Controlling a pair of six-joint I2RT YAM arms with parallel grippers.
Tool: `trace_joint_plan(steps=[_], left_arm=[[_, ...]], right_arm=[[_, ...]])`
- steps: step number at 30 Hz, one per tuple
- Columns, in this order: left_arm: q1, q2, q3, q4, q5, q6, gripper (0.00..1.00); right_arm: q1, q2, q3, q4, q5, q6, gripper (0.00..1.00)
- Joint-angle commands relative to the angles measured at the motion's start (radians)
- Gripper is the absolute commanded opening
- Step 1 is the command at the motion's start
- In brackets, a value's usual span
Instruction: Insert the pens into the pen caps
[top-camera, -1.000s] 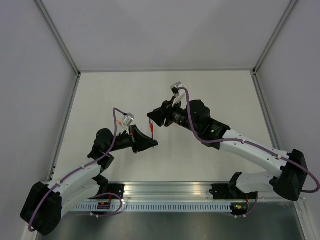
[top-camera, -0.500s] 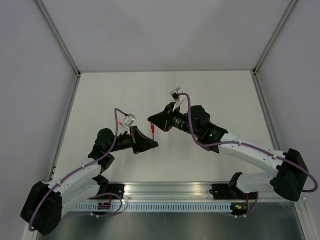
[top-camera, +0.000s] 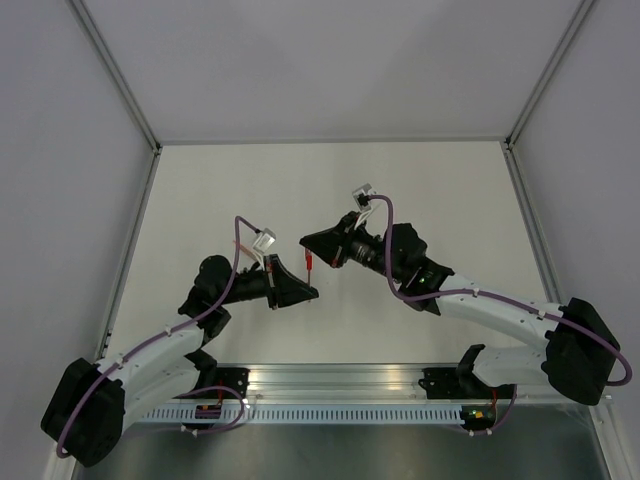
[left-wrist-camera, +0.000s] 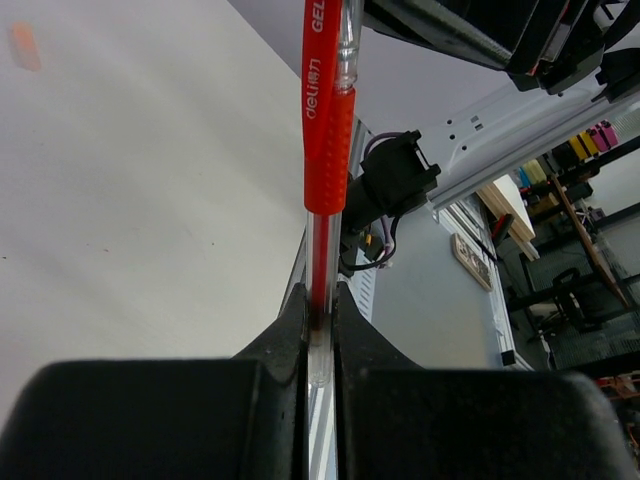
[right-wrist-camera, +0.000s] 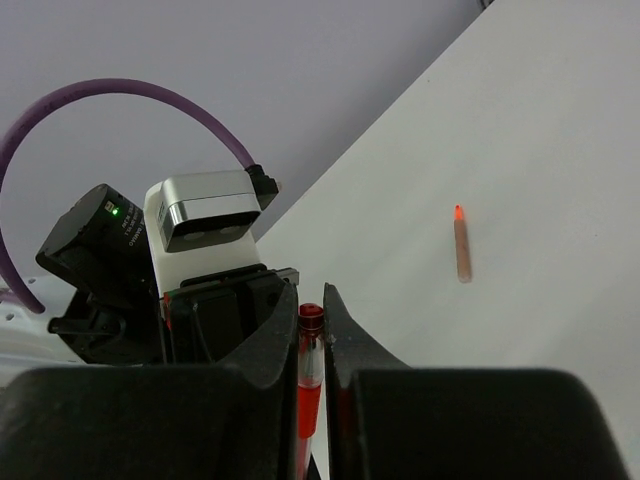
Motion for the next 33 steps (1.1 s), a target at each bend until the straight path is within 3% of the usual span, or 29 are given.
trace_joint_plan(steps=[1,17,33], left_arm=[[0.017,-0.010,0.133,0.094,-0.154,-0.051,0.02],[0.033,0.046,0.343,-0.124,-0.300,0.033,0.02],[0.035,0.132,0.417,-0.122,-0.409,-0.013,0.02]], right_arm=[[0.024,0.003,-0.063,-0.087,-0.093,0.007,0.00],[0.074,-0.012,-0.138,0.007,-0.062,0.055,0.00],[0.177,-0.022,-0.224,0.179,0.056,0.128,0.00]])
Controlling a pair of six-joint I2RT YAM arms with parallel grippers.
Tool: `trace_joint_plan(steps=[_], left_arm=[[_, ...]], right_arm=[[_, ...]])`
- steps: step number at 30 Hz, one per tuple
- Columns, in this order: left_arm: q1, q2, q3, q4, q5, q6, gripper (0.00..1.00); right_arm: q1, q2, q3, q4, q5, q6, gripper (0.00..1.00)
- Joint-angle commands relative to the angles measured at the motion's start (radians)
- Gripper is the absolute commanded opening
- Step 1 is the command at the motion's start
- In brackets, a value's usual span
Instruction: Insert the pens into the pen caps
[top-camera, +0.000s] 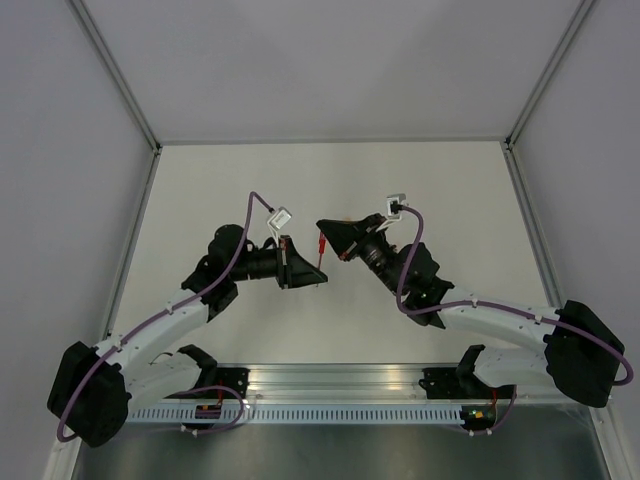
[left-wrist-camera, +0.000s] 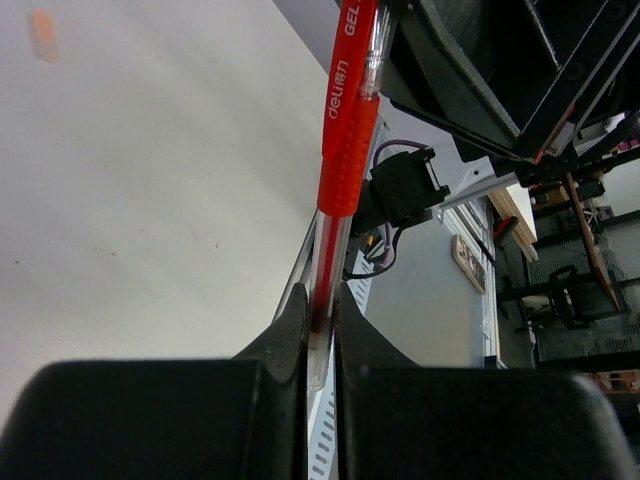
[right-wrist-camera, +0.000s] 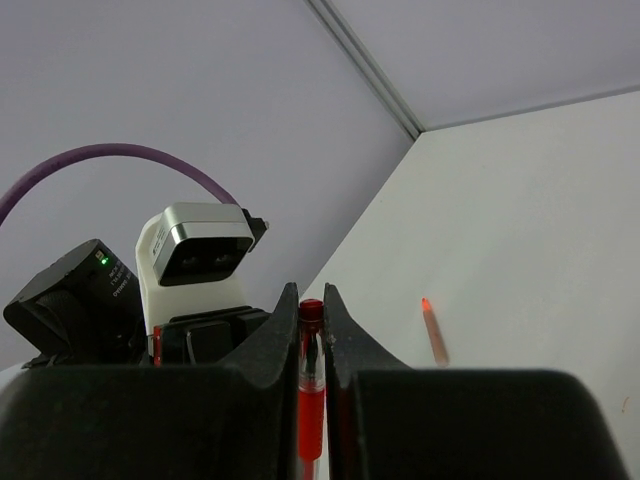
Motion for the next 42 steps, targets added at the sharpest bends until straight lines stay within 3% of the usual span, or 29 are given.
trace_joint_plan(steps=[1,9,15,19,21,22,25,31,34,40,42], left_arm=[[0.051,0.019,0.133,0.245,-0.378,-0.079,0.02],[0.071,0.010,0.138,0.283,-0.330,-0.121,0.02],[0.071,-0.025,0.118,0.267,-0.270,-0.110,0.02],[0.071,-0.025,0.104,0.209,-0.178,-0.078,0.03],[0.071,-0.017,0.096,0.173,-0.125,-0.064,0.16],[0.071,-0.013,0.095,0.161,-0.108,-0.047,0.37],[0.071,-0.017,0.086,0.090,-0.079,0.002,0.59],[0.071,-0.057,-0.008,0.063,-0.109,0.014,0.72],[0.071,-0.079,-0.066,0.050,-0.218,0.037,0.80],[0.072,-0.065,-0.138,-0.035,-0.584,0.082,1.00],[0.071,-0.077,-0.141,-0.063,-0.644,0.082,1.00]], right_arm=[[0.136,0.021,-0.076,-0.114,-0.281,0.058,0.00],[0.150,0.016,-0.094,0.021,-0.414,0.037,0.00],[0.150,-0.079,-0.073,-0.121,-0.307,-0.029,0.00],[0.150,-0.123,0.020,-0.303,-0.163,-0.106,0.00],[0.149,-0.135,0.050,-0.342,-0.088,-0.130,0.00],[0.139,-0.135,0.082,-0.388,-0.065,-0.144,0.00],[0.113,-0.136,0.148,-0.490,0.027,-0.173,0.00],[-0.057,-0.075,0.229,-0.643,0.009,-0.128,0.00],[-0.091,0.026,0.265,-0.704,0.016,-0.126,0.00],[-0.109,0.242,0.335,-0.744,0.015,-0.115,0.00],[-0.118,0.313,0.379,-0.764,0.026,-0.120,0.00]])
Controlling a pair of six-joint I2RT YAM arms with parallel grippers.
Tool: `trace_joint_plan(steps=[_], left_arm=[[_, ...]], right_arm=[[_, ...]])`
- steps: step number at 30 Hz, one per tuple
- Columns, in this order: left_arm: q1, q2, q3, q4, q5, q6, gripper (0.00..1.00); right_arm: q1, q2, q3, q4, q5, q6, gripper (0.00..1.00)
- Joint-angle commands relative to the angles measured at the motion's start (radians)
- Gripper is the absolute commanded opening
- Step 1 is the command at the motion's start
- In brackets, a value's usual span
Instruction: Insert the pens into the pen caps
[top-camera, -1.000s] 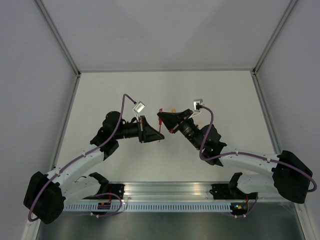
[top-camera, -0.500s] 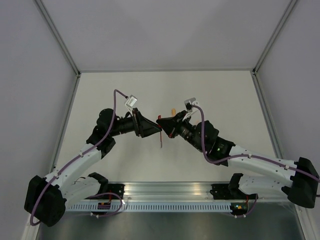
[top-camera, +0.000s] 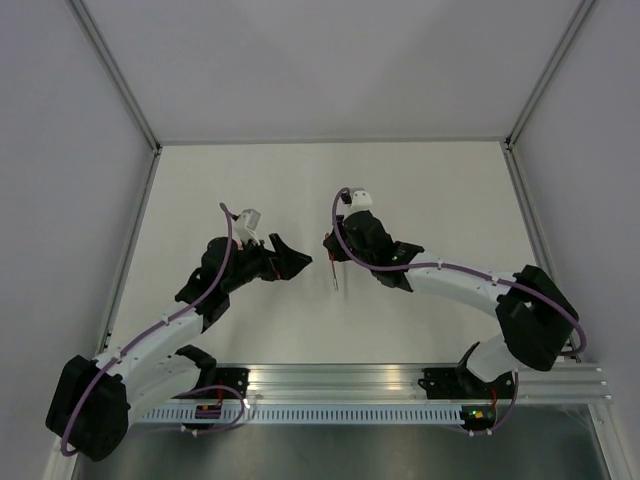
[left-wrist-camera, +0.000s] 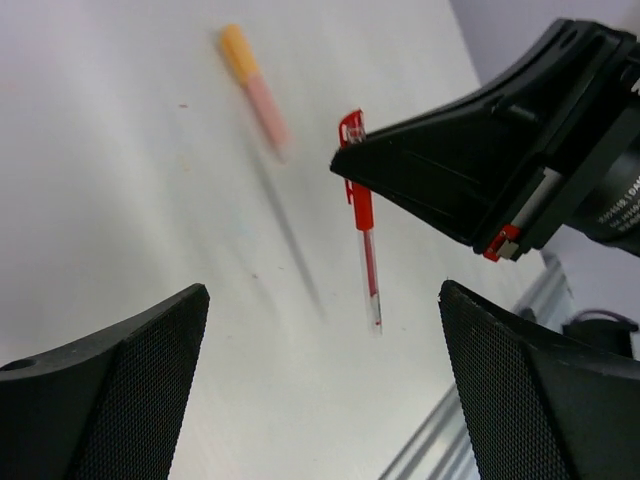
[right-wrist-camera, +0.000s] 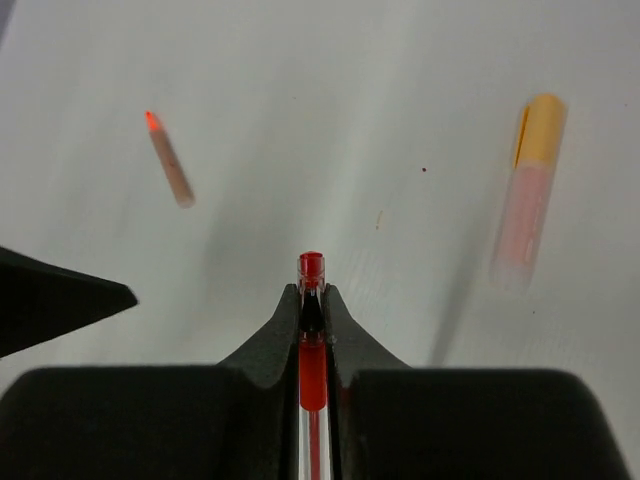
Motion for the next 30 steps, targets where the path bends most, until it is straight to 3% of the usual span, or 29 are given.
trace_joint_plan(steps=[1,7,16,20,21,24,30], left_arm=[[0.003,-0.015,-0.012,-0.059,-0.258,0.044,1.00],[0.003,-0.086,-0.034,-0.093,-0.342,0.042,1.00],[0.003,-0.163,-0.060,-0.124,-0.415,0.033,0.99],[0.003,-0.150,-0.054,-0.136,-0.423,0.025,0.99],[0.003,-0.147,-0.051,-0.138,-0.423,0.027,0.99],[0.003,-0.140,-0.045,-0.147,-0.424,0.024,0.98],[0.003,-0.086,0.015,-0.272,-0.558,-0.022,0.97]], right_arm=[[-0.017,0.106,0.098,-0.045,0.008,0.007,0.00],[-0.045,0.310,0.240,-0.087,0.015,0.010,0.04],[-0.069,0.465,0.323,-0.124,0.104,0.016,0.09],[-0.072,0.480,0.361,-0.163,0.141,-0.001,0.19],[-0.071,0.482,0.370,-0.174,0.143,-0.005,0.27],[-0.077,0.476,0.389,-0.203,0.147,-0.008,0.36],[-0.088,0.366,0.401,-0.285,0.138,-0.014,0.40]])
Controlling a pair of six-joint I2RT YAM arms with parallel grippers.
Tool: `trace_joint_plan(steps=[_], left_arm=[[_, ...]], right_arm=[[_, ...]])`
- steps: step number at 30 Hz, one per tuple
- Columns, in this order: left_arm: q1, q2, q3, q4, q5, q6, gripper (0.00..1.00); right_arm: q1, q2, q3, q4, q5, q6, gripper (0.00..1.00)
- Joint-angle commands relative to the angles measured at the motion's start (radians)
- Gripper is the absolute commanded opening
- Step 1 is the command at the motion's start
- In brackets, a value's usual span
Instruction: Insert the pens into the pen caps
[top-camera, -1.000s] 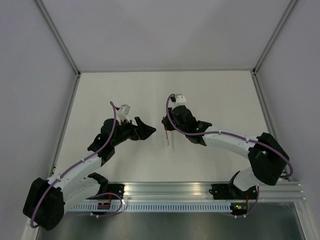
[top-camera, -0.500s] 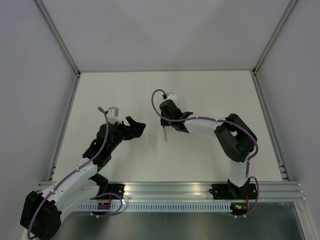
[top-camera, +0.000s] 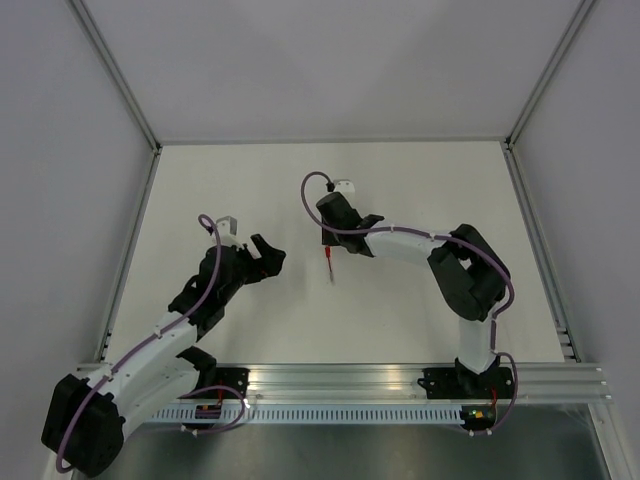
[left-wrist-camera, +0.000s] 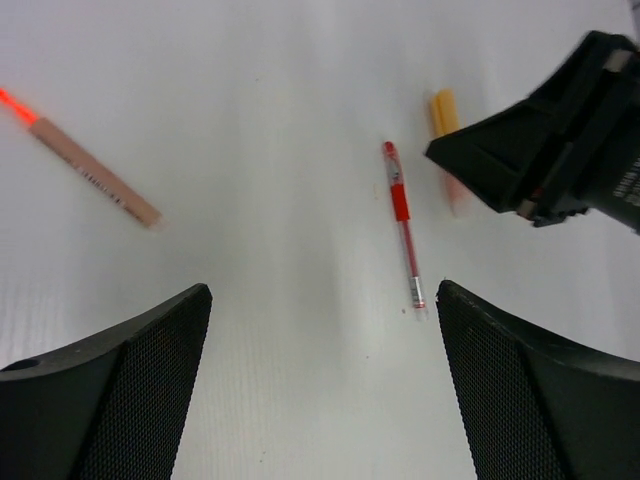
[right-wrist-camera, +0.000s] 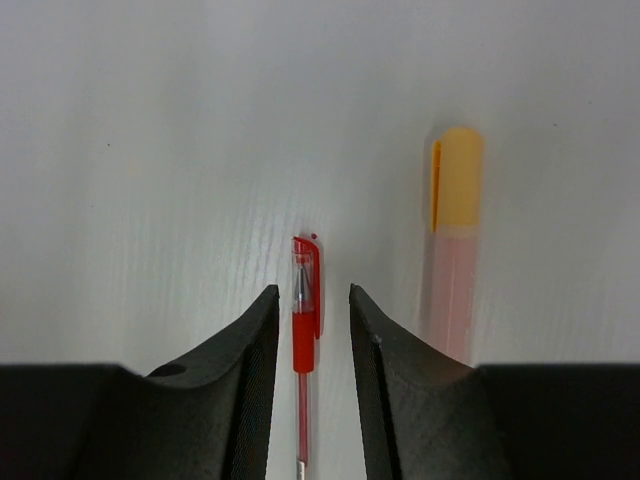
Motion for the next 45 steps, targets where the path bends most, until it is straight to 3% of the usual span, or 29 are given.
trace_joint_plan(steps=[1,9,11,14,19,27,34,39,45], left_arm=[[0.004,0.041,0.075,-0.113,-0.126,-0.039,0.96],[0.021,0.147,0.235,-0.352,-0.273,-0.251,0.91],[0.033,0.236,0.291,-0.426,-0.253,-0.345,0.85],[0.056,0.409,0.508,-0.624,-0.196,-0.436,0.84],[0.105,0.650,0.729,-0.904,-0.158,-0.487,0.76],[0.214,0.768,0.721,-0.808,-0.054,-0.478,0.68],[0.220,0.834,0.713,-0.761,-0.064,-0.481,0.61],[0.222,0.884,0.705,-0.742,-0.066,-0.499,0.49],[0.231,0.926,0.679,-0.692,-0.055,-0.499,0.47]], right_arm=[[-0.011,-0.129,0.031,-0.074,0.015,-0.014,0.40],[-0.011,-0.485,-0.213,-0.075,-0.143,-0.011,0.40],[-0.011,-0.546,-0.306,-0.029,-0.178,-0.002,0.39],[-0.011,-0.651,-0.430,0.051,-0.232,0.014,0.40],[-0.011,-0.719,-0.515,0.102,-0.249,0.032,0.40],[-0.011,-0.791,-0.532,0.085,-0.245,0.029,0.39],[-0.011,-0.811,-0.534,0.082,-0.249,0.028,0.39],[-0.011,-0.803,-0.532,0.080,-0.242,0.023,0.39],[-0.011,-0.801,-0.528,0.070,-0.237,0.020,0.39]])
